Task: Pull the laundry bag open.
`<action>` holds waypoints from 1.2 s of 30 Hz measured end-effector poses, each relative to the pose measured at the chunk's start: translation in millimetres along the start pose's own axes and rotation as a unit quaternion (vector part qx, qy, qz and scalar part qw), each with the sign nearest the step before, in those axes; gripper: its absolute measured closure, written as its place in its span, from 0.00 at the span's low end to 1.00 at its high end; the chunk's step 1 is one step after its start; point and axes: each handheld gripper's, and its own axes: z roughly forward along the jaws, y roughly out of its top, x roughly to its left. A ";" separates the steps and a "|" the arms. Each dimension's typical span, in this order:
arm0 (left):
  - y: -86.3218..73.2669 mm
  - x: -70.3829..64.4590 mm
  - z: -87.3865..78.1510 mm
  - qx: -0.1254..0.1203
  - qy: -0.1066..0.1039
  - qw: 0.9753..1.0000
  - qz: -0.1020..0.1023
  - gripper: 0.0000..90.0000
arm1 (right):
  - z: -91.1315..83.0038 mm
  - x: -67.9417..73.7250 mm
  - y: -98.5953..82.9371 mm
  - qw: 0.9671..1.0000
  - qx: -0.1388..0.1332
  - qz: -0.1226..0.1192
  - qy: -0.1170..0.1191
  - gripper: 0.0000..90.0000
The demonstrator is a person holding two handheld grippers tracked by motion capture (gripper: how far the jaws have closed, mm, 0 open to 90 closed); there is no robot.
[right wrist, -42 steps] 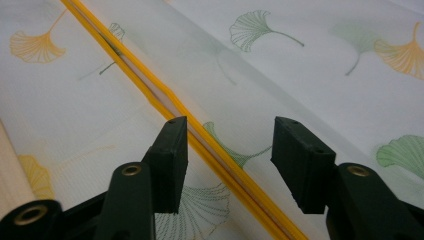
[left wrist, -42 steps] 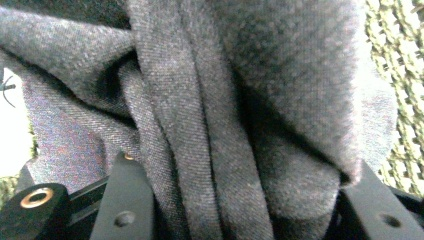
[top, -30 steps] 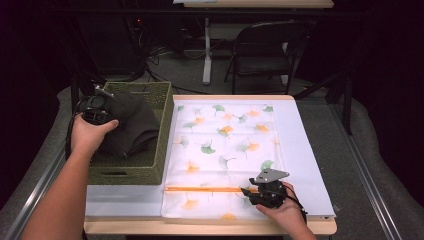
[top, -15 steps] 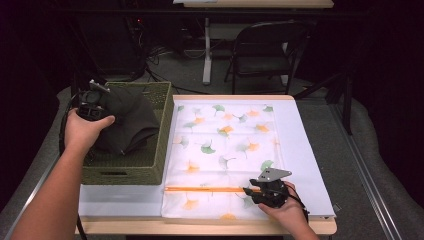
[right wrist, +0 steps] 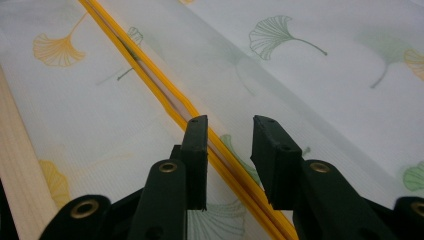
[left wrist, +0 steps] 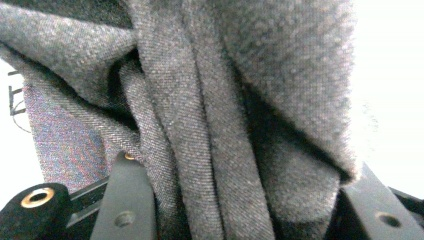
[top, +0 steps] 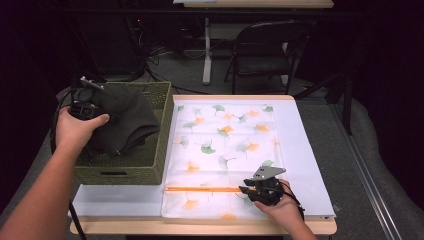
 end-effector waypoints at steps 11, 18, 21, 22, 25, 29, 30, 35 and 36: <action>3.3 -15.1 -3.8 0.003 -0.010 1.000 0.023 0.60 | 19.7 4.4 9.4 1.000 0.011 -0.009 0.012 0.75; 7.3 -22.9 -3.8 0.015 -0.018 0.999 0.036 0.60 | 25.9 5.9 12.8 1.000 0.015 -0.005 0.016 0.75; 8.8 -26.7 -3.1 0.028 -0.019 0.998 0.048 0.60 | 28.9 5.6 14.6 1.000 0.014 -0.009 0.018 0.75; 9.5 -29.2 -2.9 0.032 -0.017 0.998 0.052 0.60 | 29.5 5.0 15.1 1.000 0.014 -0.012 0.021 0.75; 10.0 -29.8 -4.0 0.034 -0.020 0.998 0.052 0.60 | 31.0 6.4 16.0 1.000 0.019 -0.004 0.022 0.75; 9.7 -31.2 -5.2 0.056 -0.019 0.996 0.062 0.60 | 33.5 6.0 17.6 0.999 0.018 -0.014 0.026 0.75; 9.7 -31.2 -5.2 0.056 -0.019 0.996 0.062 0.60 | 33.5 6.0 17.6 0.999 0.018 -0.014 0.026 0.75; 10.8 -30.7 -9.0 0.075 -0.020 0.995 0.068 0.60 | 35.9 6.6 19.8 0.999 0.017 -0.018 0.030 0.75; 10.8 -31.0 -9.6 0.078 -0.018 0.994 0.069 0.60 | 36.1 6.8 20.0 0.999 0.018 -0.018 0.029 0.75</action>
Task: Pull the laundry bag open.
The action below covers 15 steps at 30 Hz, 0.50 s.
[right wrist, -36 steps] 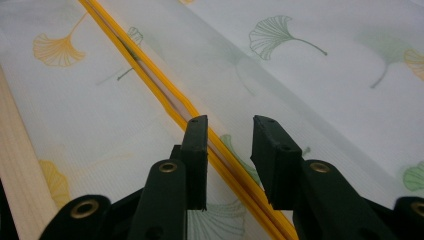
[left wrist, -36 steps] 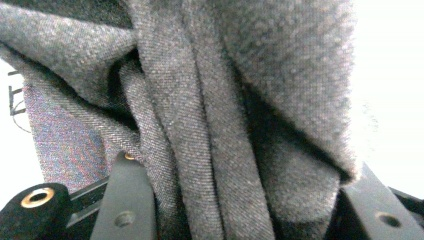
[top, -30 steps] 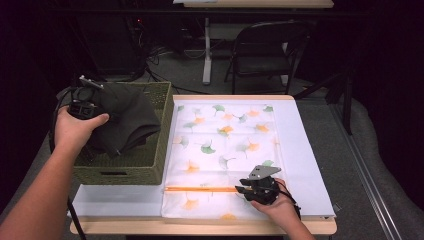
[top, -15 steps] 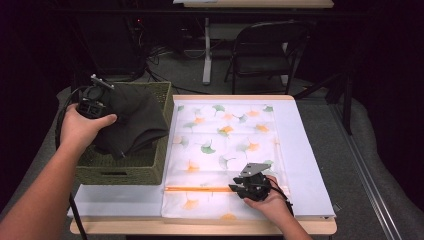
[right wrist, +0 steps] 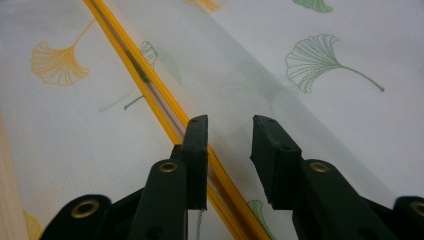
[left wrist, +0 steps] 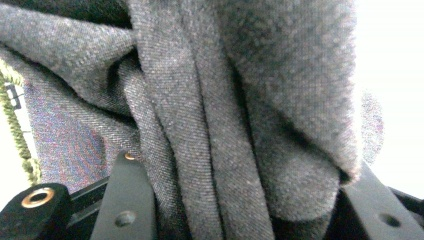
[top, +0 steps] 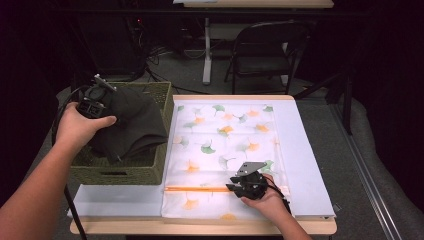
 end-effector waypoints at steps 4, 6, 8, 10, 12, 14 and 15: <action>0.8 0.1 -4.5 0.011 -0.002 1.000 0.007 0.60 | 0.6 -0.3 1.0 1.000 0.002 -0.001 0.003 0.75; 1.1 -0.9 -6.0 0.015 0.000 1.000 0.007 0.60 | 1.3 -1.2 1.8 1.000 0.000 -0.006 0.004 0.75; 1.4 -1.2 -6.9 0.018 -0.002 1.000 0.008 0.60 | 1.4 -1.6 1.9 1.000 -0.001 -0.007 0.006 0.75; 2.1 -2.7 -8.9 0.026 -0.005 1.000 0.012 0.60 | 2.6 -2.9 1.7 1.000 0.000 -0.008 0.009 0.75; 2.3 -3.7 -9.7 0.028 -0.004 1.000 0.013 0.60 | 2.7 -3.2 1.6 1.000 0.001 -0.007 0.010 0.75; 2.9 -6.6 -12.7 0.031 -0.005 0.999 0.017 0.60 | 2.7 -3.8 1.7 1.000 0.000 -0.003 0.012 0.75; 2.9 -6.6 -12.7 0.031 -0.005 0.999 0.017 0.60 | 2.7 -3.8 1.7 1.000 0.000 -0.003 0.012 0.75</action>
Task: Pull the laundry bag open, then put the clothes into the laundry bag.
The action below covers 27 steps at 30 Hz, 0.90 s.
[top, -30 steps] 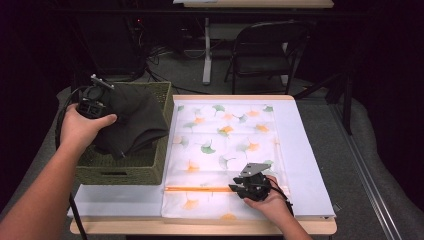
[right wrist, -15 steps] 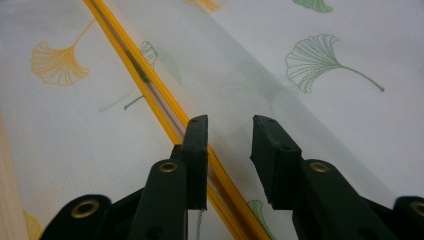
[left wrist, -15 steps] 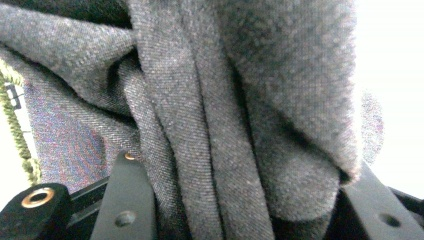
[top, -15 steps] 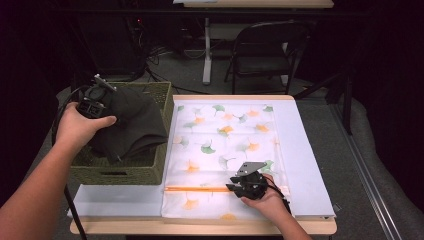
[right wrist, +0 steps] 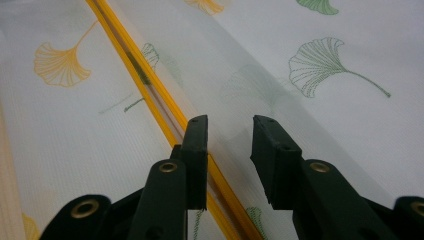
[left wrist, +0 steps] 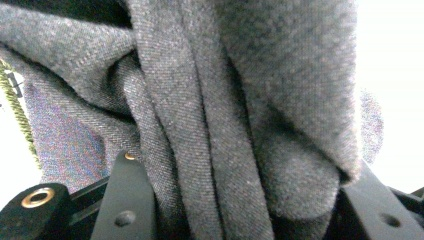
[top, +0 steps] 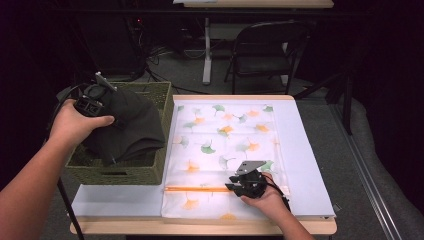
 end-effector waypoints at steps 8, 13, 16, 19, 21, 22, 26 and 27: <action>-0.1 -8.6 -10.4 0.003 0.002 1.000 0.013 0.60 | 0.2 1.7 -0.1 1.000 0.003 0.002 -0.002 0.75; 0.0 -12.7 -15.3 -0.001 -0.002 1.000 0.019 0.60 | 1.5 0.5 0.2 1.000 0.002 -0.008 -0.003 0.75; 0.0 -15.1 -16.4 0.000 -0.005 1.000 0.023 0.60 | 1.8 0.8 0.6 1.000 0.000 -0.005 -0.003 0.74; 0.5 -17.8 -17.5 0.003 -0.004 1.000 0.027 0.60 | 2.5 1.9 1.0 1.000 0.000 -0.012 0.001 0.75; 1.1 -20.2 -18.7 0.003 -0.006 0.999 0.033 0.60 | 3.0 2.6 1.1 1.000 0.001 -0.015 0.000 0.75; 1.1 -20.2 -18.7 0.003 -0.006 0.999 0.033 0.60 | 3.0 2.6 1.1 1.000 0.001 -0.015 0.000 0.75; 1.5 -24.7 -20.5 0.002 -0.007 0.999 0.037 0.60 | 5.4 4.9 1.1 1.000 0.005 -0.018 0.002 0.75; 1.6 -25.7 -20.7 0.002 -0.007 0.999 0.040 0.60 | 5.9 4.9 1.0 1.000 0.006 -0.021 0.002 0.75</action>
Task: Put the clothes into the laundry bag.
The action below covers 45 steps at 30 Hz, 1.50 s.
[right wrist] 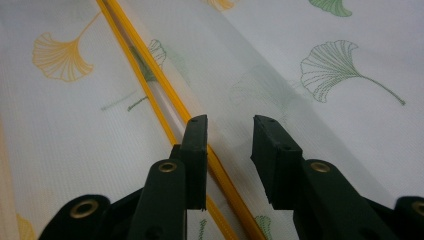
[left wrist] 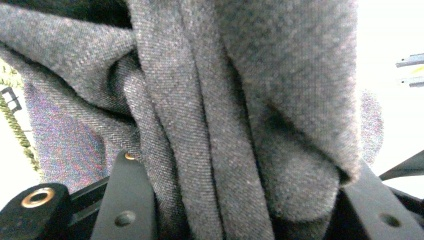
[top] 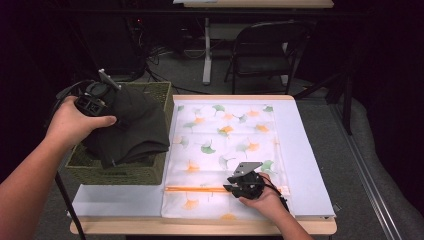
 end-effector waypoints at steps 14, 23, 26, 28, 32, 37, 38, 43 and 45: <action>4.6 -16.3 3.4 0.006 -0.015 1.000 0.016 0.60 | 3.8 1.1 -1.5 1.000 0.011 -0.001 0.010 0.66; 9.2 -27.4 4.4 0.013 -0.016 0.999 0.032 0.60 | 5.5 2.5 -1.5 1.000 0.004 -0.014 0.007 0.73; 10.5 -31.0 5.6 0.012 -0.018 0.999 0.036 0.60 | 6.1 0.5 -1.2 1.000 0.002 -0.020 0.010 0.82; 10.8 -33.2 6.0 0.012 -0.020 0.999 0.038 0.60 | 6.0 1.0 -0.6 1.000 0.005 -0.010 0.006 0.87; 11.0 -37.7 4.8 0.008 -0.026 0.999 0.044 0.60 | 7.2 -1.7 0.8 1.000 0.004 -0.014 0.005 0.96; 11.3 -43.2 4.7 0.005 -0.030 0.998 0.050 0.60 | 8.0 -4.9 3.0 1.000 0.009 0.000 0.010 0.98; 11.3 -43.2 4.7 0.005 -0.030 0.998 0.050 0.60 | 8.0 -4.9 3.0 1.000 0.009 0.000 0.010 0.98; 11.3 -47.9 7.2 0.008 -0.033 0.998 0.054 0.60 | 8.3 -5.7 7.7 1.000 0.017 -0.003 0.007 0.98; 11.6 -48.4 7.3 0.009 -0.033 0.998 0.054 0.60 | 7.4 -6.9 8.7 1.000 0.017 -0.005 0.007 0.98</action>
